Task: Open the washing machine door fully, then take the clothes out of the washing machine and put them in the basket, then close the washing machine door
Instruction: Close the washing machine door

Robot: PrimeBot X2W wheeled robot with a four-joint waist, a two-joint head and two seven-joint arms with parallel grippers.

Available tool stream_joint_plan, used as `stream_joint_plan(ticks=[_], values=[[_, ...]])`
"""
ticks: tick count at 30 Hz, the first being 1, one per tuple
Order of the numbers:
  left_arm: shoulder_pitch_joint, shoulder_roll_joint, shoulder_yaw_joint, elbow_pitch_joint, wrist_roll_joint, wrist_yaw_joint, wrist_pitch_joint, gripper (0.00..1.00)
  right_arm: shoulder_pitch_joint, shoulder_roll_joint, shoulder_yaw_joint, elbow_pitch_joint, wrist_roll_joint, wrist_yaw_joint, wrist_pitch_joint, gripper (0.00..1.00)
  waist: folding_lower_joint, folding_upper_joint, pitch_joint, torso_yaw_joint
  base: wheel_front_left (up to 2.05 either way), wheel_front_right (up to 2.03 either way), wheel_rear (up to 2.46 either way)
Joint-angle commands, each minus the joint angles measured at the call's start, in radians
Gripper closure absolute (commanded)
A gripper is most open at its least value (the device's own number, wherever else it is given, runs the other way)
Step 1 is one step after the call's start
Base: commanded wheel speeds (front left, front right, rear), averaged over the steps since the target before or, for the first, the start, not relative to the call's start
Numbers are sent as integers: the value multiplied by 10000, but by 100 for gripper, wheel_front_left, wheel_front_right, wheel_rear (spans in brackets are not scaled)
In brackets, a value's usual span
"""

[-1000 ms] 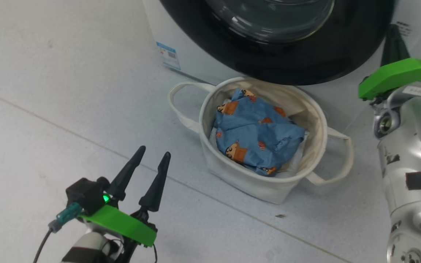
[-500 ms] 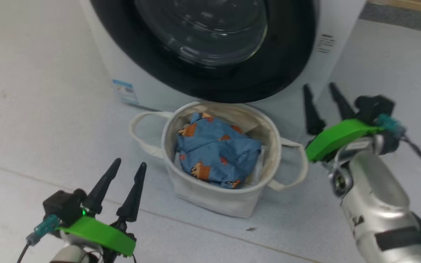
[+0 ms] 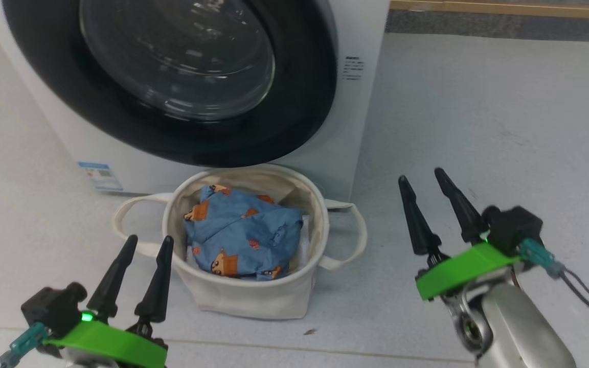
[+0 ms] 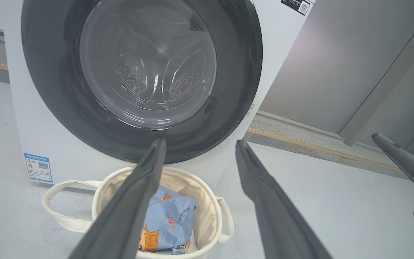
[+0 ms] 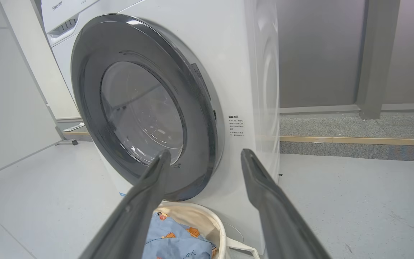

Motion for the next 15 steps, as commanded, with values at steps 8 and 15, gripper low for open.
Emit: stream_joint_plan(ticks=[8, 15], values=[[70, 412, 545, -686, -299, 156, 156, 0, 1725, 419, -788, -2009, -644, -2, 39, 0, 0, 0, -62, -584, 0, 0, 0], [36, 423, 476, -728, -250, 190, 149, 0, 1997, 522, -964, -2694, -846, -2, 421, 0, 0, 0, 13, -534, 0, 0, 0]])
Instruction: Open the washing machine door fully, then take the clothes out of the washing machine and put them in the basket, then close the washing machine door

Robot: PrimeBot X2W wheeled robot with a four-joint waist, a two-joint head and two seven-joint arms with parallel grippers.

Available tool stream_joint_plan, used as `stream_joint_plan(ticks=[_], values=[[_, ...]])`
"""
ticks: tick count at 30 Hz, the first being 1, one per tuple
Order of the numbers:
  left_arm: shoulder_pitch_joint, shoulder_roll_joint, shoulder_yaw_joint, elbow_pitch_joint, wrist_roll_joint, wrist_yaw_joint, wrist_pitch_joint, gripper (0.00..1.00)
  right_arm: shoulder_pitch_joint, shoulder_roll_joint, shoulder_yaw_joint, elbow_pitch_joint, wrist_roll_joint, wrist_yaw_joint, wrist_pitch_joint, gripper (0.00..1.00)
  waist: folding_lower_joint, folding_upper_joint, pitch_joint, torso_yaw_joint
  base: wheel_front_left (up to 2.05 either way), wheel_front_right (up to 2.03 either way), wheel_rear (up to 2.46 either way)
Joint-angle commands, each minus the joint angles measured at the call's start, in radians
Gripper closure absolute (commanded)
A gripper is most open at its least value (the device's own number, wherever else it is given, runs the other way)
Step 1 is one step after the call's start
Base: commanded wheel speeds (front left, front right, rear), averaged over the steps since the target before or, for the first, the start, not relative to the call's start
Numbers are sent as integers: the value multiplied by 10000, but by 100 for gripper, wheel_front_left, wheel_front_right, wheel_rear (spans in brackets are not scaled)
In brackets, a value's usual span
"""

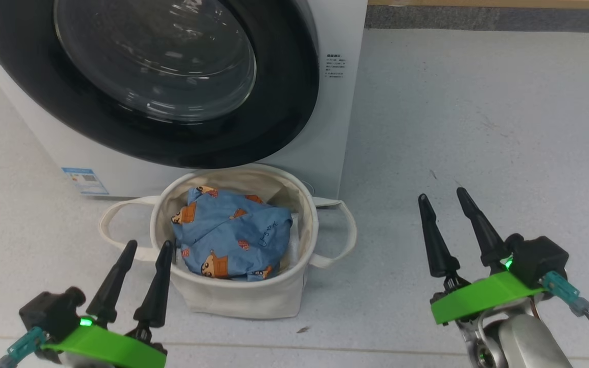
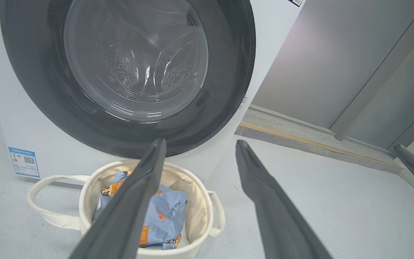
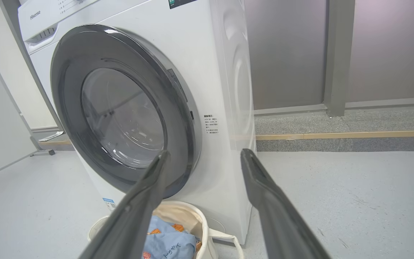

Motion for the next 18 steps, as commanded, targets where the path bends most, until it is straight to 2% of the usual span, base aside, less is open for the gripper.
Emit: stream_joint_plan(ticks=[1, 16, 17, 18], values=[[-343, 292, 388, -313, 9, 49, -15, 0, -66, 127, 155, -493, -74, -2, 94, 0, 0, 0, 4, 47, 0, 0, 0], [-325, 260, 227, -233, -15, 55, -11, 0, 181, 150, 37, -912, -62, -2, 401, 0, 0, 0, -16, 200, 0, 0, 0], [1, 0, -182, 13, 0, 27, 6, 100, 311, 60, -134, -528, -76, 0, 397, 100, 0, 0, -16, 201, 0, 0, 0], [10, -34, -201, 68, -8, 21, 39, 100, 320, 58, -124, -473, -69, 0, 393, 100, 0, 0, -18, 202, 0, 0, 0]])
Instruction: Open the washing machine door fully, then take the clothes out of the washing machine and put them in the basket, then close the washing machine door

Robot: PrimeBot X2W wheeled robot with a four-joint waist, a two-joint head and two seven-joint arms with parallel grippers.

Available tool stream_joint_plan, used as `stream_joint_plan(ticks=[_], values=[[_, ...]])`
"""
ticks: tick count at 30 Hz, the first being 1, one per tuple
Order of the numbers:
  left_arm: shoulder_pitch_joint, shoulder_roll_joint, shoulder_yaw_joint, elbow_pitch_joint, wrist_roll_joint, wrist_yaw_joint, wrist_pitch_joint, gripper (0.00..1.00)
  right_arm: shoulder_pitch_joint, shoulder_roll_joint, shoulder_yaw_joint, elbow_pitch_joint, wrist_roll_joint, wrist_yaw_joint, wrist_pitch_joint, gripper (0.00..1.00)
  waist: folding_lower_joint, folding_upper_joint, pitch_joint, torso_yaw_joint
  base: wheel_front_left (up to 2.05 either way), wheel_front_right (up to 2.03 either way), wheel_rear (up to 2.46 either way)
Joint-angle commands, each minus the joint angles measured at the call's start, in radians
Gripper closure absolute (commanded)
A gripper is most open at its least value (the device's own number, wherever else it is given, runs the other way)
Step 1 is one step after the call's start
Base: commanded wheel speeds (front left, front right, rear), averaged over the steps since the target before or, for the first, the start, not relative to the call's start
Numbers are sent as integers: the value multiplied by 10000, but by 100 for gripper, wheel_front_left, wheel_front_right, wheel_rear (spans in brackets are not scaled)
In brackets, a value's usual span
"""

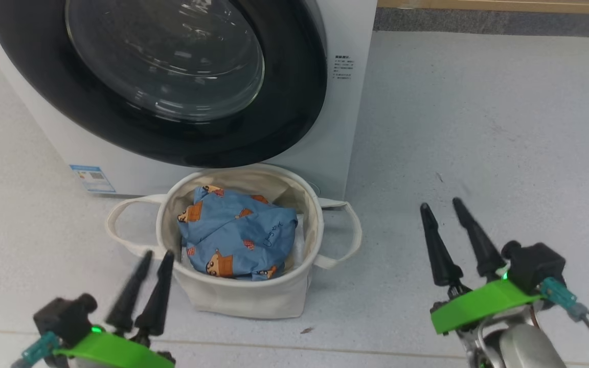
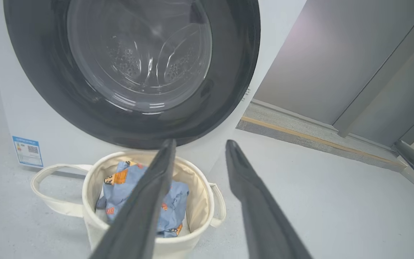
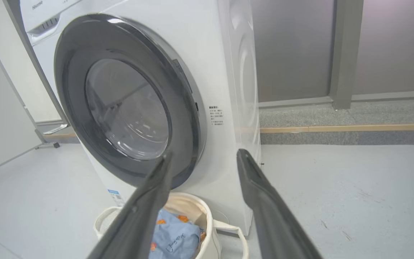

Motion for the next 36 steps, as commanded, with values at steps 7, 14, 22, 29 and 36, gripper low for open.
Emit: stream_joint_plan(ticks=[7, 14, 22, 29, 36], values=[[169, -255, 74, 287, -358, -35, 114, 100, 189, -30, -17, 301, 560, 0, 56, 100, 13, 0, -28, 34, 0, 0, 0], [165, -409, 315, 380, -878, -89, 283, 100, 192, -90, -88, 391, 1400, 0, 163, 100, 2, 0, -61, 85, 0, 0, 0], [147, -586, 595, 493, -1466, -158, 477, 100, 196, -139, -179, 473, 2332, 0, 287, 100, 1, 0, -98, 142, 0, 0, 0], [142, -745, 844, 581, -1981, -218, 651, 100, 214, -173, -270, 534, 3141, 0, 406, 100, 0, 0, -133, 191, 0, 0, 0], [141, -882, 1060, 640, -2420, -269, 800, 100, 231, -196, -355, 584, 3827, 0, 512, 100, 0, 0, -163, 234, 0, 0, 0]])
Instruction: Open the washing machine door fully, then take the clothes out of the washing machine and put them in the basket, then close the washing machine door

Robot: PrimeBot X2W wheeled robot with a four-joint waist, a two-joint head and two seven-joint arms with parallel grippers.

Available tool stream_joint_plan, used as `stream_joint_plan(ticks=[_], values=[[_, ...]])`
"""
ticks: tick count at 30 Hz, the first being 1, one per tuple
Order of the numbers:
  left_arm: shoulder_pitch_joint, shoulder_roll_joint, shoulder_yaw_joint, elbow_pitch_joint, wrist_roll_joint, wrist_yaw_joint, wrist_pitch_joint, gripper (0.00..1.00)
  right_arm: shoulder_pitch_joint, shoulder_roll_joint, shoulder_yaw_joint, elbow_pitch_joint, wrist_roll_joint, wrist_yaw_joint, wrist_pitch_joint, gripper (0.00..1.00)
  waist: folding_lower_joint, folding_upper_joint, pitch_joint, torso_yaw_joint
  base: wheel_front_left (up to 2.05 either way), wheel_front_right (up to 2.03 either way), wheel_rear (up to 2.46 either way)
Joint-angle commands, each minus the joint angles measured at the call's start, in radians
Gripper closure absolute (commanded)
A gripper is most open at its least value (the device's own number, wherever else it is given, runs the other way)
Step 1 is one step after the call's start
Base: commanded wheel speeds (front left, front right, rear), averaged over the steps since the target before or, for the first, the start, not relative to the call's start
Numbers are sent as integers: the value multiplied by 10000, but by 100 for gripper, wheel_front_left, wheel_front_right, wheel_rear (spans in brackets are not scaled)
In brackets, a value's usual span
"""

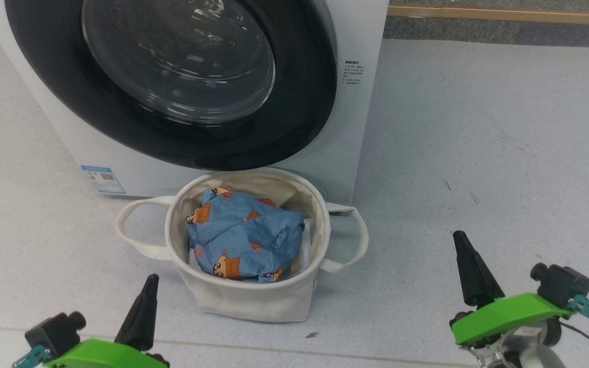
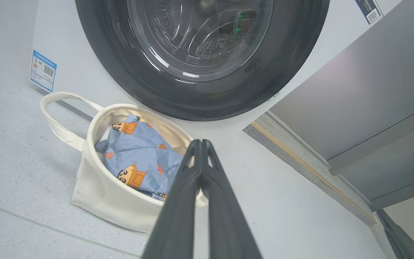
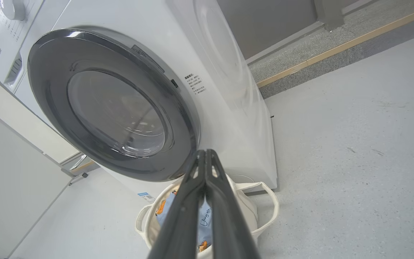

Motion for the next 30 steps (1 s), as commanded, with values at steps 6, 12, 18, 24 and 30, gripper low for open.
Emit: stream_joint_plan(ticks=[6, 12, 18, 24, 30], values=[[-382, -76, 533, -209, -578, -137, 230, 100, -305, -130, -130, -228, 883, -1, 151, 100, -1, 0, -33, 47, 0, 0, 0], [-377, -216, 752, -154, -1015, -186, 382, 100, -288, -145, -227, -177, 1560, -1, 267, 100, -1, 0, -62, 89, 0, 0, 0], [-374, -357, 970, -98, -1448, -236, 534, 100, -272, -158, -328, -126, 2230, -1, 386, 100, -1, 0, -92, 132, 0, 0, 0], [-371, -499, 1191, -40, -1883, -286, 688, 100, -255, -167, -433, -74, 2899, -1, 510, 100, -1, 0, -122, 174, 0, 0, 0], [-369, -642, 1413, 18, -2316, -335, 843, 100, -239, -173, -543, -22, 3566, -1, 636, 100, -1, 0, -152, 217, 0, 0, 0]])
